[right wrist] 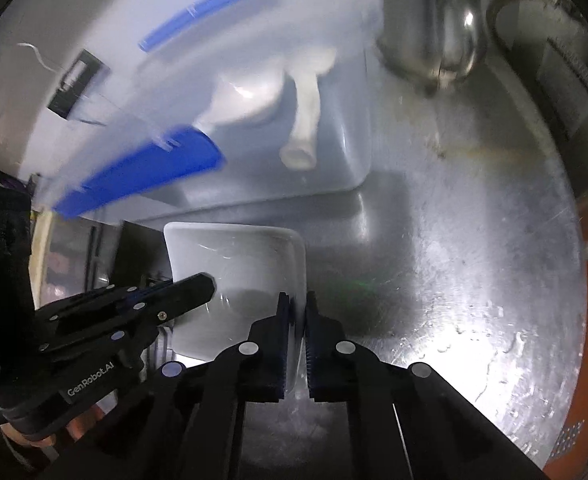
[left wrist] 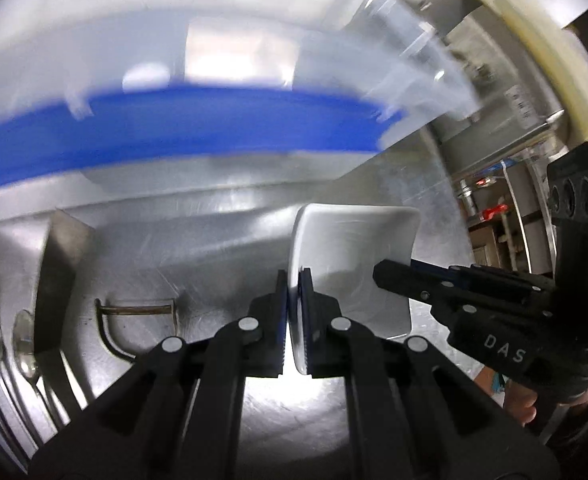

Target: Organize utensils

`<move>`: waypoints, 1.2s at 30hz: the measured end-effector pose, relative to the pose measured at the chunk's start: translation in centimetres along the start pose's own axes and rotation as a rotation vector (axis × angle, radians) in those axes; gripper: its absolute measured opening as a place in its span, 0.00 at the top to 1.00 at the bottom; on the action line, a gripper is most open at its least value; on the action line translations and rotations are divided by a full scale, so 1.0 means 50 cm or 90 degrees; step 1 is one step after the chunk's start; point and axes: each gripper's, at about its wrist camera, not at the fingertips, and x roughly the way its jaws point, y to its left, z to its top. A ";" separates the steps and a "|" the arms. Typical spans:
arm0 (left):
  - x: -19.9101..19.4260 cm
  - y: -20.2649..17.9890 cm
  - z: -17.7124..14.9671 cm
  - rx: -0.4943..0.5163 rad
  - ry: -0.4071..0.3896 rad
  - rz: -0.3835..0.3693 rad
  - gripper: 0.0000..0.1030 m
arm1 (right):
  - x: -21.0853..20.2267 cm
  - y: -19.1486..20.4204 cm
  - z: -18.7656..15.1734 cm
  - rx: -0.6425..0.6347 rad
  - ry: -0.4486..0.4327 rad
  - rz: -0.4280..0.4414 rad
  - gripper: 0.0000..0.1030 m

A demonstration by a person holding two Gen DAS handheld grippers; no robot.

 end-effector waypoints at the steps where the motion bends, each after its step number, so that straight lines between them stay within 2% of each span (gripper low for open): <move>1: -0.011 -0.003 -0.001 0.003 -0.009 -0.003 0.95 | -0.025 0.008 0.000 -0.004 -0.017 0.004 0.92; 4: -0.084 -0.023 0.012 0.028 -0.063 -0.010 0.95 | -0.102 0.033 0.011 -0.020 -0.071 0.019 0.93; 7: -0.169 -0.053 0.047 0.090 -0.137 0.022 0.95 | -0.168 0.069 0.047 -0.061 -0.122 0.024 0.93; 9: -0.211 -0.060 0.096 0.123 -0.174 0.043 0.95 | -0.198 0.095 0.103 -0.088 -0.147 0.029 0.93; 11: -0.224 -0.054 0.159 0.135 -0.178 0.061 0.95 | -0.199 0.110 0.182 -0.094 -0.146 0.030 0.92; 13: -0.210 -0.028 0.239 0.124 -0.149 0.075 0.95 | -0.169 0.116 0.260 -0.074 -0.115 0.026 0.92; 14: -0.185 -0.007 0.283 0.116 -0.112 0.083 0.95 | -0.145 0.119 0.292 -0.068 -0.097 0.015 0.92; 17: -0.105 0.037 0.350 0.103 -0.029 0.109 0.94 | -0.064 0.121 0.349 -0.052 -0.036 -0.021 0.91; 20: -0.020 0.081 0.372 0.078 0.055 0.117 0.94 | 0.026 0.102 0.382 -0.027 0.038 -0.045 0.91; 22: 0.020 0.099 0.378 0.068 0.089 0.117 0.93 | 0.076 0.082 0.392 -0.007 0.077 -0.055 0.91; 28: 0.116 0.127 0.387 0.038 0.185 0.098 0.93 | 0.158 0.077 0.399 -0.009 0.127 -0.117 0.89; 34: 0.126 0.119 0.394 0.036 0.181 0.113 0.93 | 0.164 0.082 0.407 -0.019 0.114 -0.141 0.89; 36: 0.107 0.116 0.387 0.044 0.163 0.121 0.93 | 0.145 0.092 0.408 -0.018 0.097 -0.122 0.89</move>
